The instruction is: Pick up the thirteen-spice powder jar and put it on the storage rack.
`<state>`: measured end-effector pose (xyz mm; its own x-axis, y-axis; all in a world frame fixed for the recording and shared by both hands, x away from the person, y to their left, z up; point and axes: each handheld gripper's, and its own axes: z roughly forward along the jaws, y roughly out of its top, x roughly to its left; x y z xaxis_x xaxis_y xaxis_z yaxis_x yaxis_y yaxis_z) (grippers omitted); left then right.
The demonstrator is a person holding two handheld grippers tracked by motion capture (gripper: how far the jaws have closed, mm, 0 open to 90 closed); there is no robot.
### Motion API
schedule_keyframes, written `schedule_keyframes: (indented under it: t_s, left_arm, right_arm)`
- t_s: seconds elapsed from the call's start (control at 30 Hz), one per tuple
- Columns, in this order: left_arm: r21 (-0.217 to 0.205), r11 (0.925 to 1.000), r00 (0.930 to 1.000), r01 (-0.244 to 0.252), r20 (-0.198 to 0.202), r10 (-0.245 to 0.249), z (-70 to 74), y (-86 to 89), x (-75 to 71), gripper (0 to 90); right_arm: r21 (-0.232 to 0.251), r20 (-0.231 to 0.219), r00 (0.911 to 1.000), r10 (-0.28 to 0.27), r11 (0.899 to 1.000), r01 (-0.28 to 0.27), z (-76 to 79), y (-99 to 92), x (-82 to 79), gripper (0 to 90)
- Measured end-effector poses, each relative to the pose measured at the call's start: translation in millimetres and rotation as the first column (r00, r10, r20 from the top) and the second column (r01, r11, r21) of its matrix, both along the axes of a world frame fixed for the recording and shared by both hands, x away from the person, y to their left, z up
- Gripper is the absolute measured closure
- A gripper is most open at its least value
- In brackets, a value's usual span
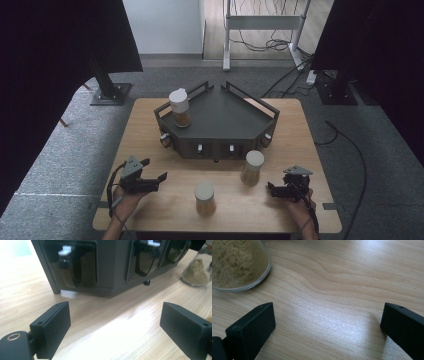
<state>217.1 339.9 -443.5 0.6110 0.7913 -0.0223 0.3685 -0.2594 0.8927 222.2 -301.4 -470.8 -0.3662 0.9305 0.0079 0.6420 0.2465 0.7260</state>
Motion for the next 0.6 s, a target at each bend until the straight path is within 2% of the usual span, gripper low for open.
schedule_keyframes:
  t_s: [0.27,0.6]
  left_arm:
    - [0.033,0.9995,0.9996,0.000,-0.027,0.000,-9.5,-7.6,1.2,9.4]
    - [0.048,0.9989,0.9985,0.001,-0.055,0.002,-18.3,-12.6,3.3,9.5]
  right_arm:
    - [0.000,0.000,1.0000,0.000,1.000,0.000,0.0,0.0,0.0,0.0]
    - [0.000,0.000,1.0000,0.001,1.000,-0.001,0.0,-0.1,0.1,0.0]
